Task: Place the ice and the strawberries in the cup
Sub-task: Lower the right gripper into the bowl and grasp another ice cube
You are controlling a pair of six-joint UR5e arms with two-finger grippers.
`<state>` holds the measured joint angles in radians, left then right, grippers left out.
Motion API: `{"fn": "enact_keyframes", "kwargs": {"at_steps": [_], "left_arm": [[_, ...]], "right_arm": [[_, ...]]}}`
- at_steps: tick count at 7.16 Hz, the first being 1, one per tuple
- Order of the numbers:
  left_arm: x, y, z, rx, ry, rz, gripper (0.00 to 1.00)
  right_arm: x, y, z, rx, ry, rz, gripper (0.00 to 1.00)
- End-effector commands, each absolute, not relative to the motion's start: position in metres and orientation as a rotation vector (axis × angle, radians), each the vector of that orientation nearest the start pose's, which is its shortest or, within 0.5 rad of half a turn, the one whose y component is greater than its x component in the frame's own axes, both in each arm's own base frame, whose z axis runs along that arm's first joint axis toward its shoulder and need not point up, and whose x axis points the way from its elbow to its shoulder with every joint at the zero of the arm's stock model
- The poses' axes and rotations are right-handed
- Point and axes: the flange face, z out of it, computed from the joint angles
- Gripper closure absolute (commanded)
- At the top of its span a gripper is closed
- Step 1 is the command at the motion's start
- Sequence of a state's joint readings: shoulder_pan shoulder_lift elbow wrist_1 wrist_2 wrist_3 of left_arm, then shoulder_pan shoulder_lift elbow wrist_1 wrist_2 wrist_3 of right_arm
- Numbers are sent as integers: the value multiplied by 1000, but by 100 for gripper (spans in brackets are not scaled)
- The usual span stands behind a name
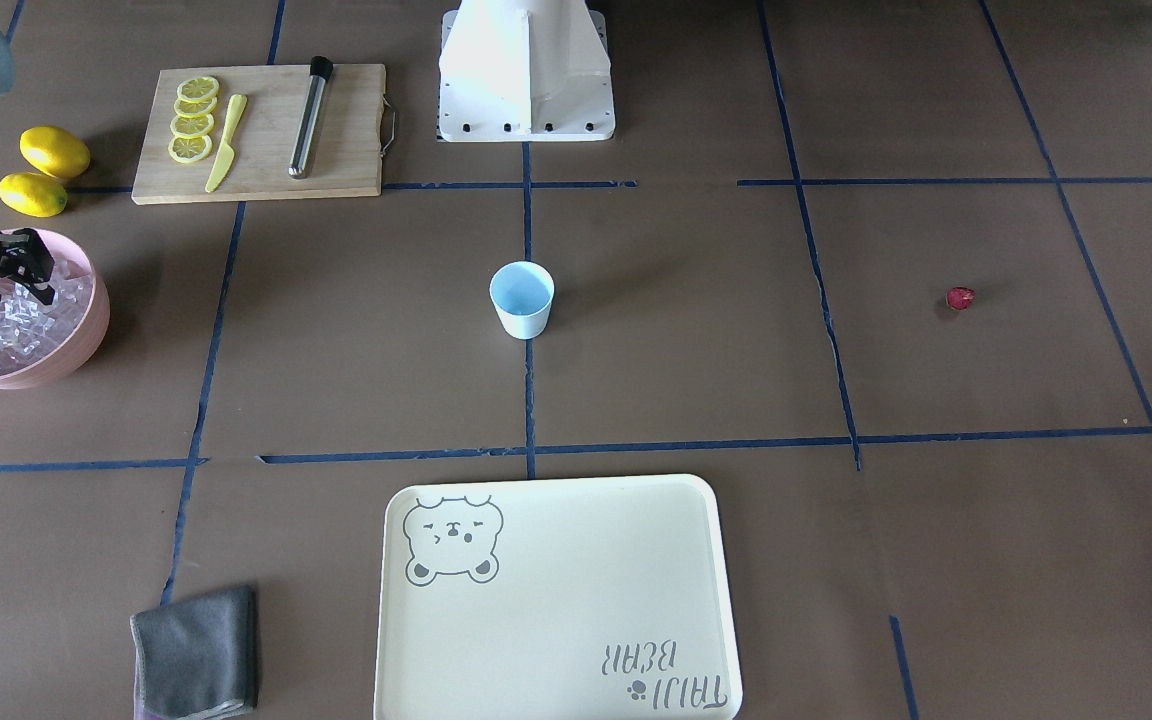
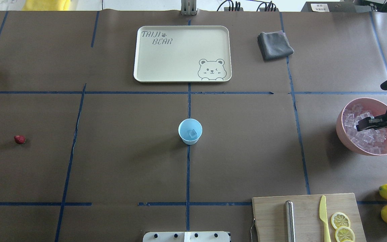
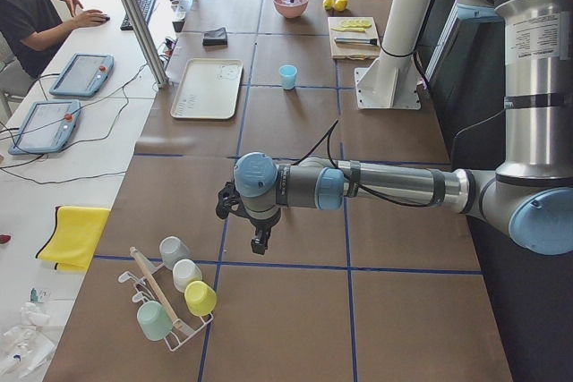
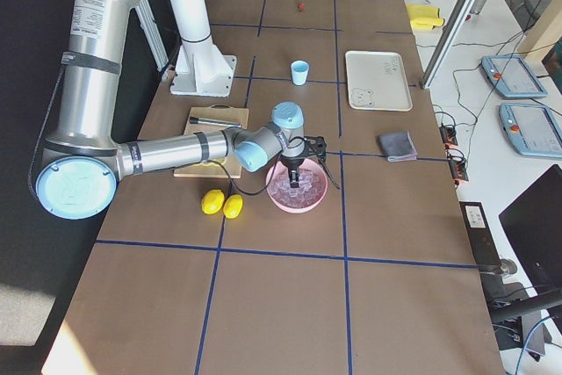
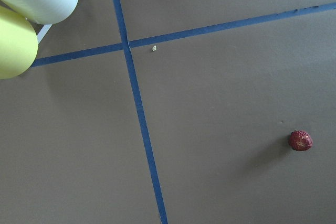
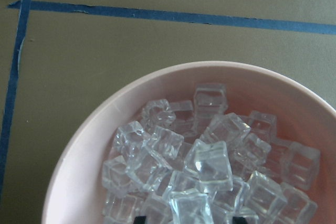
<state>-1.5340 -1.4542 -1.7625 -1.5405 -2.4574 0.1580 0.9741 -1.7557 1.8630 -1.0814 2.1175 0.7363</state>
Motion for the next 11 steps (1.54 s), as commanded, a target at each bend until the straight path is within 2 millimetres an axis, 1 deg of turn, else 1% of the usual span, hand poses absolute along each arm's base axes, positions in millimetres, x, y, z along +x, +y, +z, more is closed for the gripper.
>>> {"fn": "enact_keyframes", "kwargs": {"at_steps": [1, 2, 3, 5, 6, 7, 8, 9, 10, 11], "left_arm": [[-40, -446, 614, 96, 884, 203, 0], [-40, -446, 614, 96, 884, 203, 0], [-40, -446, 614, 96, 884, 203, 0], [-40, -446, 614, 96, 884, 203, 0], [-40, -446, 614, 96, 884, 203, 0], [-40, -446, 613, 97, 884, 204, 0], [-40, -446, 610, 102, 884, 205, 0], [-40, -446, 608, 107, 883, 206, 0], [-40, -446, 608, 107, 883, 206, 0], [-40, -446, 607, 109, 883, 206, 0]], "right_arm": [[-180, -411, 553, 128, -774, -30, 46], [-180, -410, 555, 126, -772, -29, 54], [-179, -411, 554, 128, -773, -28, 66], [-178, -410, 554, 128, -774, -27, 94], [-176, -411, 552, 133, -777, -25, 100], [-166, -414, 543, 152, -790, -10, 100], [-158, -412, 516, 184, -827, -12, 100], [-145, -407, 492, 207, -863, -8, 100], [-132, -408, 469, 207, -932, -3, 100], [-131, -409, 451, 203, -982, -2, 100]]}}
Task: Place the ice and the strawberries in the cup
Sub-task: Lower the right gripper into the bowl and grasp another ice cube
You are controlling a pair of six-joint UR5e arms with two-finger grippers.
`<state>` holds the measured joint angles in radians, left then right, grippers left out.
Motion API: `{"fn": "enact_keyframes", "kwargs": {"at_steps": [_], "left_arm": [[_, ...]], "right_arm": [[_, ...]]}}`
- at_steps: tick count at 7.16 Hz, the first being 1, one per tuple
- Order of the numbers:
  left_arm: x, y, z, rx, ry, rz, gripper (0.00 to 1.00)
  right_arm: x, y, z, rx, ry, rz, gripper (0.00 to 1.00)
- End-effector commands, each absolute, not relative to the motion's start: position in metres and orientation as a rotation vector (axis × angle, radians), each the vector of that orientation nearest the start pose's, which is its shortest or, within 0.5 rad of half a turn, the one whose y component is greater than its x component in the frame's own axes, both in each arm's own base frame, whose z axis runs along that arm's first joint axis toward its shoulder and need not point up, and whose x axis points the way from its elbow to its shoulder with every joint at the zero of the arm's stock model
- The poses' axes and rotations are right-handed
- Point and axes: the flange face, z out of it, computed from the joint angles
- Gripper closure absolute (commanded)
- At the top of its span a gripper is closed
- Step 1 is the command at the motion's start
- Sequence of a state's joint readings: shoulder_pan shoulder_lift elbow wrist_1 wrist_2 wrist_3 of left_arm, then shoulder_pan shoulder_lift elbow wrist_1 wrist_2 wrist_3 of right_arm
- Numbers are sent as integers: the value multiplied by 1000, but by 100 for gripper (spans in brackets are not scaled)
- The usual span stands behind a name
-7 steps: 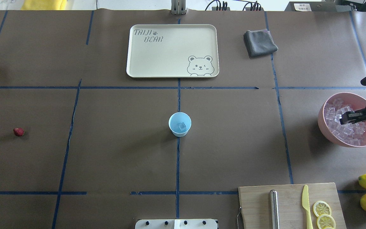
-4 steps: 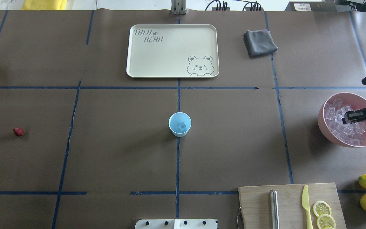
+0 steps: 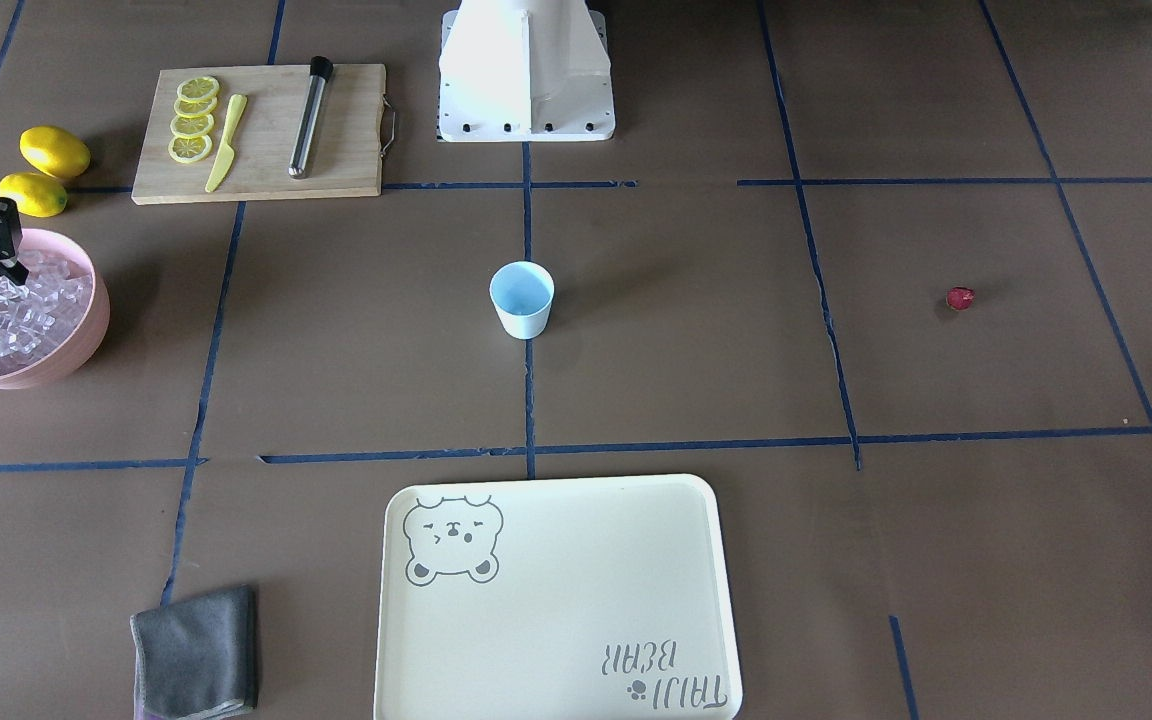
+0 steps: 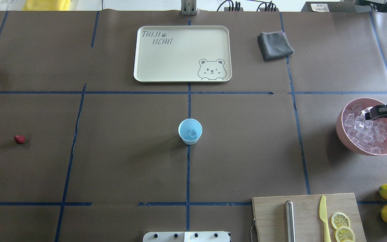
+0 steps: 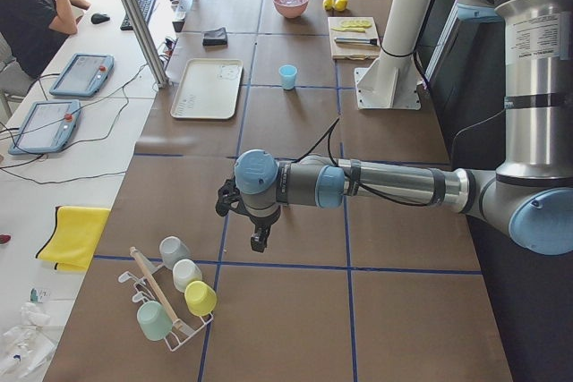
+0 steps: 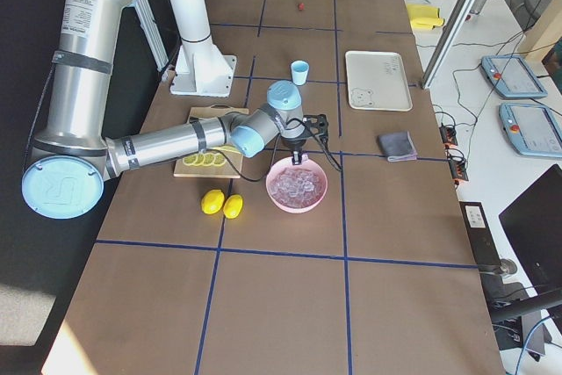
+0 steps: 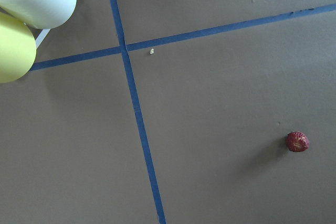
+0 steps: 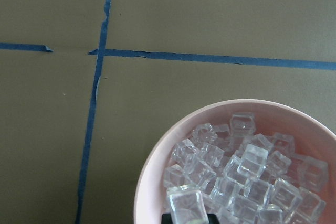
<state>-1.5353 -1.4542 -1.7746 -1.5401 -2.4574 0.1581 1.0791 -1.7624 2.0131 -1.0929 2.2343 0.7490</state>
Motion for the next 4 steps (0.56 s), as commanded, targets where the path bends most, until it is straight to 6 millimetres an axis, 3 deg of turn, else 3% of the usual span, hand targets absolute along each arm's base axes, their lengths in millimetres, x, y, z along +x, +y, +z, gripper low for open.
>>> {"fn": "enact_keyframes", "kwargs": {"at_steps": [1, 2, 4], "left_arm": [[-40, -445, 608, 106, 883, 205, 0], [-40, -445, 608, 106, 883, 205, 0], [-41, -441, 612, 98, 884, 202, 0]], "right_arm": [[-143, -428, 412, 178, -1048, 114, 100], [-175, -433, 373, 125, -1114, 177, 100], [-259, -434, 284, -11, -1241, 262, 100]]}}
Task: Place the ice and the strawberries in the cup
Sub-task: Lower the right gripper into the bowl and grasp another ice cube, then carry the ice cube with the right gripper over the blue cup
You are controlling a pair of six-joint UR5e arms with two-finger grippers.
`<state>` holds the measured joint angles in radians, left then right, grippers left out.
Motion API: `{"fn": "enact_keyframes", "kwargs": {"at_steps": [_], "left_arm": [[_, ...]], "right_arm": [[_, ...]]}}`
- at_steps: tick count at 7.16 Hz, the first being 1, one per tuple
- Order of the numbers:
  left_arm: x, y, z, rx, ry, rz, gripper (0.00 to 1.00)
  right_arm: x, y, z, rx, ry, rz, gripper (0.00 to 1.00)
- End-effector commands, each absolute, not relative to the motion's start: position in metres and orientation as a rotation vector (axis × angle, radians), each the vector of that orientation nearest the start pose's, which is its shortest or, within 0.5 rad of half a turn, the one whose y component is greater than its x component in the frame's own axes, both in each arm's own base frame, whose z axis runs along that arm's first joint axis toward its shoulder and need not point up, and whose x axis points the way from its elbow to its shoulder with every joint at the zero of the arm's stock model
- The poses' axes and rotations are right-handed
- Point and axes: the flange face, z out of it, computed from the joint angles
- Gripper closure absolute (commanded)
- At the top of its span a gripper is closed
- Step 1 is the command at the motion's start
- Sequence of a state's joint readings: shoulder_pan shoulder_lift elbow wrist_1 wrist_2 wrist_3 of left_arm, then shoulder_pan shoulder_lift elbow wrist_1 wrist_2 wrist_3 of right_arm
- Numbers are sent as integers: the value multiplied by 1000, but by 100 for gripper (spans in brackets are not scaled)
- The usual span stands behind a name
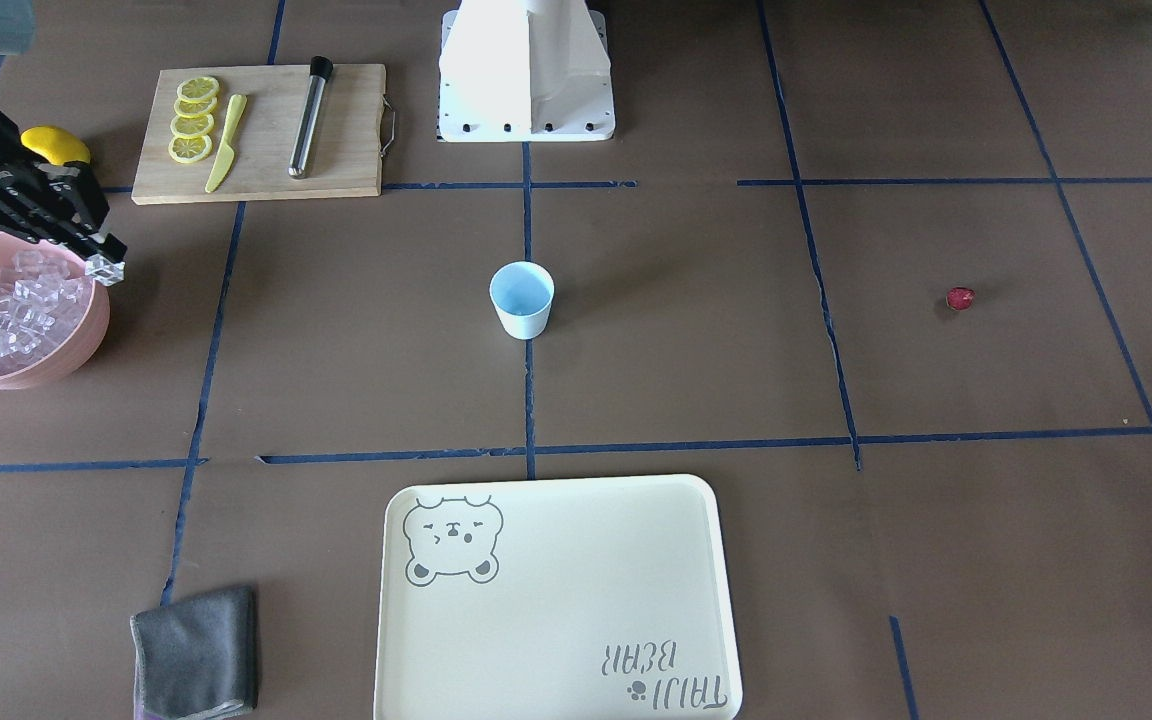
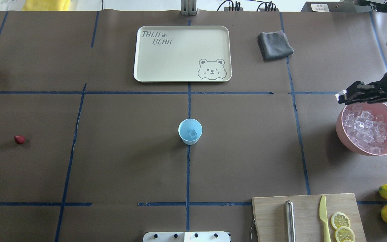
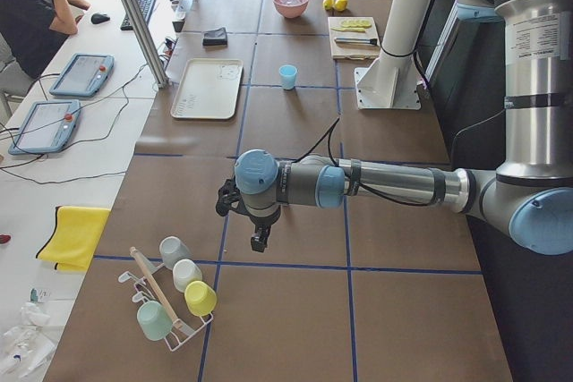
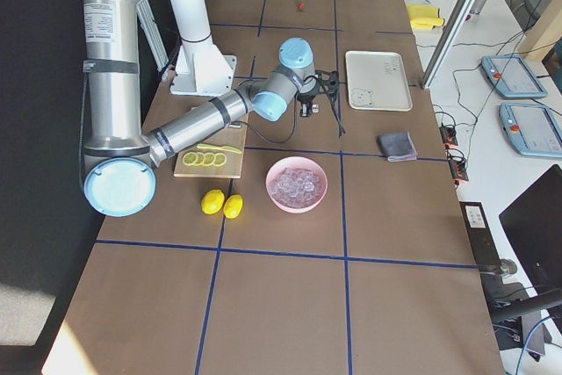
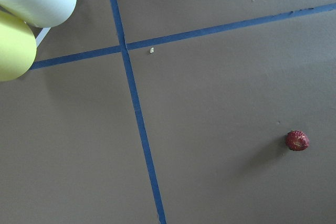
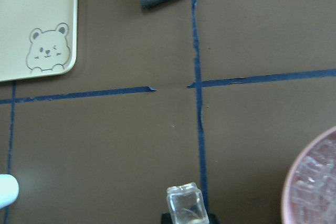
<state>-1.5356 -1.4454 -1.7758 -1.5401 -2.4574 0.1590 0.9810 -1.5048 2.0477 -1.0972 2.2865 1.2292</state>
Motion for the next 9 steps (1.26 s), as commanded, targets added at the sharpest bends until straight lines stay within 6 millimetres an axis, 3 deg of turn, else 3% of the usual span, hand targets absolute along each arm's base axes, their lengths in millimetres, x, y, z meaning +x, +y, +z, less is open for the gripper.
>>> {"fn": "enact_keyframes", "kwargs": {"at_steps": [1, 2, 3, 4, 6, 7, 9], "left_arm": [[-41, -440, 613, 97, 884, 202, 0], [-41, -440, 613, 97, 884, 202, 0], [-41, -440, 613, 97, 884, 202, 0], [-41, -440, 612, 98, 884, 202, 0], [-40, -439, 614, 95, 884, 202, 0], [-40, -439, 613, 94, 884, 201, 0], [-41, -439, 614, 94, 884, 200, 0]], "right_arm": [[-302, -427, 245, -38, -1254, 320, 100], [-355, -417, 196, -33, -1214, 365, 100], [-395, -403, 166, -21, -1152, 371, 99], [-435, -400, 155, -5, -1126, 387, 99], [-474, -398, 155, -7, -1091, 412, 99], [-504, -406, 148, 2, -1069, 417, 98], [-526, -390, 153, 15, -1047, 404, 97]]}}
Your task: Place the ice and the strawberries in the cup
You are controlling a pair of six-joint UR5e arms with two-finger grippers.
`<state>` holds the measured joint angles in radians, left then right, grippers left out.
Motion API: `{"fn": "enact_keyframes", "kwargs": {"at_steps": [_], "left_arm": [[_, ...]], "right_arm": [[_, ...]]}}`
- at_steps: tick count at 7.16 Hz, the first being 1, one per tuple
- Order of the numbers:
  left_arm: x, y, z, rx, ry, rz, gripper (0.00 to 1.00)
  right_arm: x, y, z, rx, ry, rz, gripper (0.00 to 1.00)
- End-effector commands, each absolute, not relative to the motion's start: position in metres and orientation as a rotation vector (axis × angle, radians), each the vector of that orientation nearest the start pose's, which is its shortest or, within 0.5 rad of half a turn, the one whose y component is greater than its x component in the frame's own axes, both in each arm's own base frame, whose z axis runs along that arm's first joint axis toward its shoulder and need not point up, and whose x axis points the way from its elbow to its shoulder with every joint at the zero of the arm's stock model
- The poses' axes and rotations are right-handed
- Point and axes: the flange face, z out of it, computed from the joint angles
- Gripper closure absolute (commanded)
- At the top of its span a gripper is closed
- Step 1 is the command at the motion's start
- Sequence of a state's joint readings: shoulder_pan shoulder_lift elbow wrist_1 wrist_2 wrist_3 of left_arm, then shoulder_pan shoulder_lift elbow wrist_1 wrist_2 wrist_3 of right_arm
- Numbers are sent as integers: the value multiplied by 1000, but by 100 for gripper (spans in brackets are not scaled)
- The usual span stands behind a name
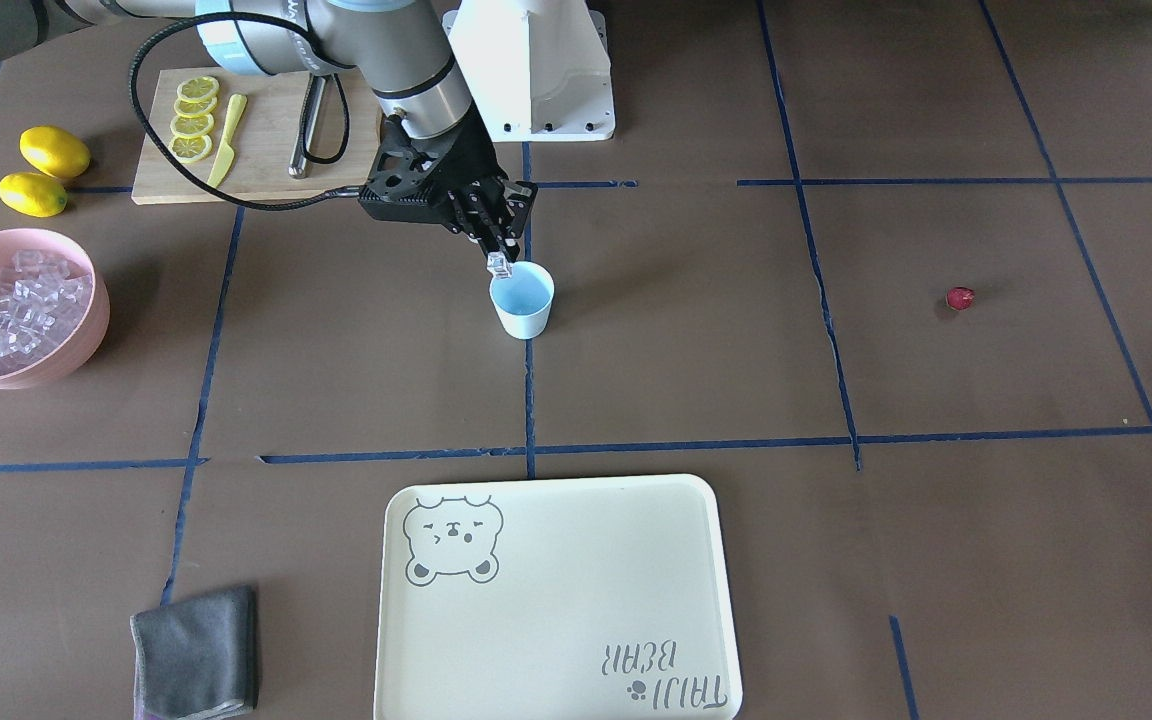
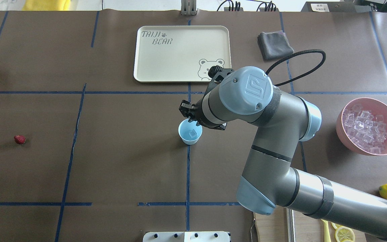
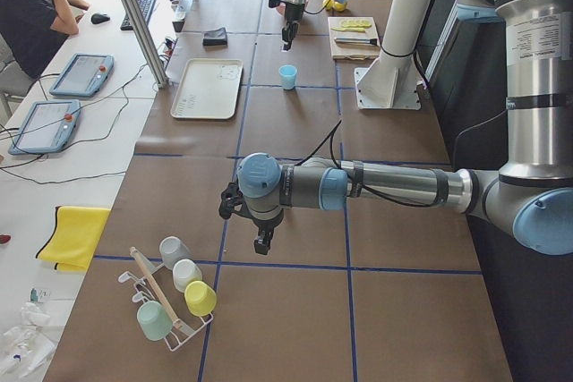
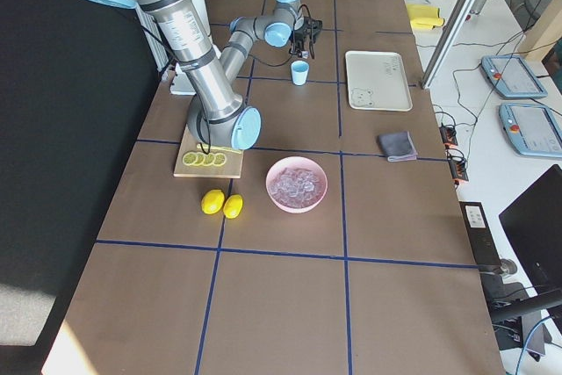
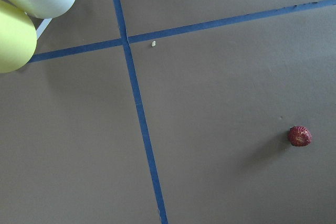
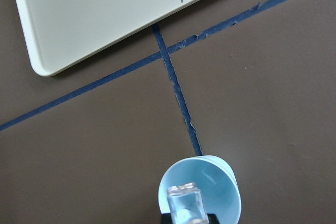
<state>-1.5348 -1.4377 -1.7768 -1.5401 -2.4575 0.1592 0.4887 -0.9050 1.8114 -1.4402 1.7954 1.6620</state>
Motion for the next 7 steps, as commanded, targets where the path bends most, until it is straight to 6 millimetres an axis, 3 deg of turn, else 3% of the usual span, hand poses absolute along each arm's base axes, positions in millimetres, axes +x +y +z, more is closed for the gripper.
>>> {"fn": "enact_keyframes", "kwargs": {"at_steps": [1, 3, 6, 7], "left_arm": [[-40, -439, 614, 93, 884, 202, 0], [-40, -439, 614, 93, 884, 202, 0], [-40, -439, 615, 92, 884, 201, 0], [-40, -439, 615, 92, 883, 201, 0]], "right_arm": [[-533, -386, 154, 31, -1041, 405, 95], [-534, -385, 159, 30, -1030, 406, 76], [-535, -386, 161, 30, -1024, 408, 27], [-535, -386, 162, 29, -1022, 409, 22]]}}
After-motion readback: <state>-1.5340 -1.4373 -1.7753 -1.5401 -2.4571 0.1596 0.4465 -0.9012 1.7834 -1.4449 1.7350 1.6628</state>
